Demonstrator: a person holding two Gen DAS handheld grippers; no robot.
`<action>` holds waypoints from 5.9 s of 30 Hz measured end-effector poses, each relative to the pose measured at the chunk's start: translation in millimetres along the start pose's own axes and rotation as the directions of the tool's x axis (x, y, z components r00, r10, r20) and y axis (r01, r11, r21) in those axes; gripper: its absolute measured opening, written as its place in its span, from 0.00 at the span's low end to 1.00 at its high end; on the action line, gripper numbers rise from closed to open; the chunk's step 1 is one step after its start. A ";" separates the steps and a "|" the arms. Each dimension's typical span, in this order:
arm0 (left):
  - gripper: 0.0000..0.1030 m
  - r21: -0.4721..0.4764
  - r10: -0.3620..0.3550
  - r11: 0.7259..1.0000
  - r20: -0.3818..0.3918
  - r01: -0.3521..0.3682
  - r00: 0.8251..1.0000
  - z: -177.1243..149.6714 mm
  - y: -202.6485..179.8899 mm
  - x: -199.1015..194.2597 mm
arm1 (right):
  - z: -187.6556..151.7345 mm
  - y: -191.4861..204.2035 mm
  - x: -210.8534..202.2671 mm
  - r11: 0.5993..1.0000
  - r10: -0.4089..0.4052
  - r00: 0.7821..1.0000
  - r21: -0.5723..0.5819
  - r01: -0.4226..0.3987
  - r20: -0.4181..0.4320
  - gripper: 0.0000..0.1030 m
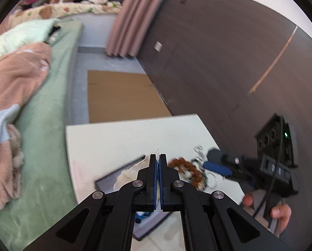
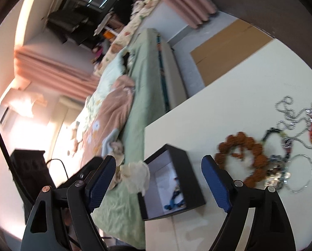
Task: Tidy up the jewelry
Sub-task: 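Grasp the brown bead bracelet with the left gripper, then carry the brown bracelet to the box with the left gripper while the right grasps the grey bracelet, then lower the grey bead bracelet into the black box and open the right gripper, then move both grippers back toward the remaining jewelry pile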
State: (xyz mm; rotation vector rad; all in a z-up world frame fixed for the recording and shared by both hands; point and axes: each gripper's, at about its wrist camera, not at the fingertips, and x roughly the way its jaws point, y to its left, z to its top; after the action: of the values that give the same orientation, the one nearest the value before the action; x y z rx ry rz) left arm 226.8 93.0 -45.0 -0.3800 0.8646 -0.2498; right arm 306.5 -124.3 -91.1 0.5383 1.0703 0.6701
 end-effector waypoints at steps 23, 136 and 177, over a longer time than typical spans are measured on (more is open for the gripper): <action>0.90 0.096 0.034 0.995 -0.056 -0.029 0.998 -3.3 -64.4 60.4 | 17.5 -58.4 -69.5 0.978 -0.181 0.981 0.116 0.172 0.075 0.82; 0.85 -0.122 0.159 0.981 0.041 -0.153 0.986 -5.9 18.5 -20.7 | -25.9 55.0 -14.2 0.969 -0.074 0.996 -0.234 0.083 0.046 0.11; 0.85 -0.002 0.070 0.998 -0.011 -0.070 0.998 -4.1 -43.3 24.9 | -0.7 -19.5 -67.7 0.983 -0.184 0.981 -0.017 0.185 0.062 0.59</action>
State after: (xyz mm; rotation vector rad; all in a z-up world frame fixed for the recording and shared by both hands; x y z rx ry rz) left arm 236.6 43.9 -46.2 -0.3503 0.8875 -0.1868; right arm 288.8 -186.7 -63.4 0.4305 1.0401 0.4994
